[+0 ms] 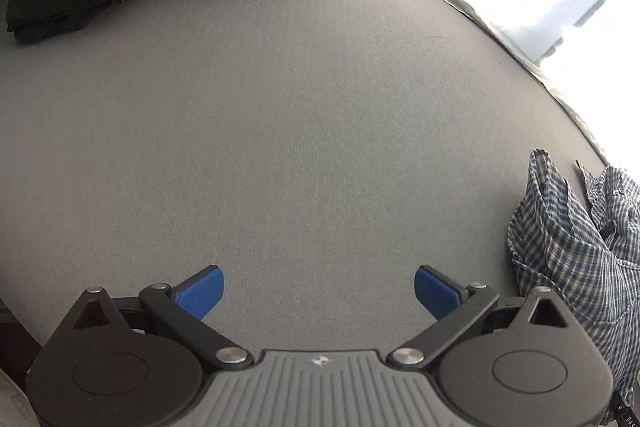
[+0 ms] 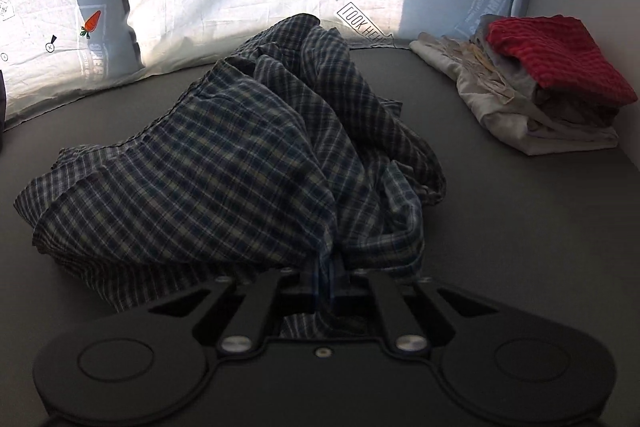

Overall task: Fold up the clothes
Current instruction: 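Drag the plaid shirt onto the open table with the right gripper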

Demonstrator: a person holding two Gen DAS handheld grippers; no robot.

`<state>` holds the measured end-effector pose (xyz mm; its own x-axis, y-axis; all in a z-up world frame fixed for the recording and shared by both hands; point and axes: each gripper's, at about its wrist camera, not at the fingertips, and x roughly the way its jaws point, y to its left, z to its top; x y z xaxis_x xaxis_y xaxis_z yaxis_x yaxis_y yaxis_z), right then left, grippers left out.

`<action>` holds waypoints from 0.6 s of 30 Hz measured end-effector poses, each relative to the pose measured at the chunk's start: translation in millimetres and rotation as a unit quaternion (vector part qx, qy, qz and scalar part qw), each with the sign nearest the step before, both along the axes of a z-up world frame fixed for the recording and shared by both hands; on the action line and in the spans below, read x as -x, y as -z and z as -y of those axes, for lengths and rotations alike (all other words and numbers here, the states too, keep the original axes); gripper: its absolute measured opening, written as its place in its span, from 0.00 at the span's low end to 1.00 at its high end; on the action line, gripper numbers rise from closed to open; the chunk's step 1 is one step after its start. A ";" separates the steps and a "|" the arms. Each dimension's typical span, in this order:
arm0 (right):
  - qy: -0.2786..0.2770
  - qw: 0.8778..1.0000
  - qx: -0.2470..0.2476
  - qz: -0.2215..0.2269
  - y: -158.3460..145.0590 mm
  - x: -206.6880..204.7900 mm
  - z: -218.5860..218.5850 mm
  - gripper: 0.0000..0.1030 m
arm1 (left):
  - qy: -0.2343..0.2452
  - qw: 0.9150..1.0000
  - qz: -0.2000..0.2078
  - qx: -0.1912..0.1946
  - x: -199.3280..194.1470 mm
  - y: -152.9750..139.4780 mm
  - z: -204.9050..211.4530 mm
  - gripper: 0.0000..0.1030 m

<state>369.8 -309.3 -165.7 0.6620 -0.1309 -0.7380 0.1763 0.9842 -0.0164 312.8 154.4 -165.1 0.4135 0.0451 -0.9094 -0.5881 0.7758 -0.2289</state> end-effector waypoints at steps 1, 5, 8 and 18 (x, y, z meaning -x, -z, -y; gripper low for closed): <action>0.015 1.000 0.006 -0.008 4.4 7.0 8.5 0.02 | 0.003 1.000 -0.001 0.002 3.1 1.5 1.9 0.97; 0.057 0.998 -0.003 -0.023 15.0 29.9 31.9 0.02 | 0.017 1.000 -0.002 0.016 8.1 8.4 12.8 0.96; 0.065 0.998 -0.013 -0.006 6.3 46.1 39.7 0.02 | 0.031 0.999 0.005 0.023 5.9 9.5 24.2 0.94; 0.066 0.994 -0.037 0.080 -36.2 35.5 54.1 0.12 | 0.082 0.996 0.038 0.021 -34.5 -4.6 57.3 0.91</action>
<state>334.3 -363.4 -129.4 0.7517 -0.1740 -0.6361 0.2983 0.9500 0.0926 347.3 97.1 -160.4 0.4798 -0.0657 -0.8749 -0.4333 0.8494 -0.3014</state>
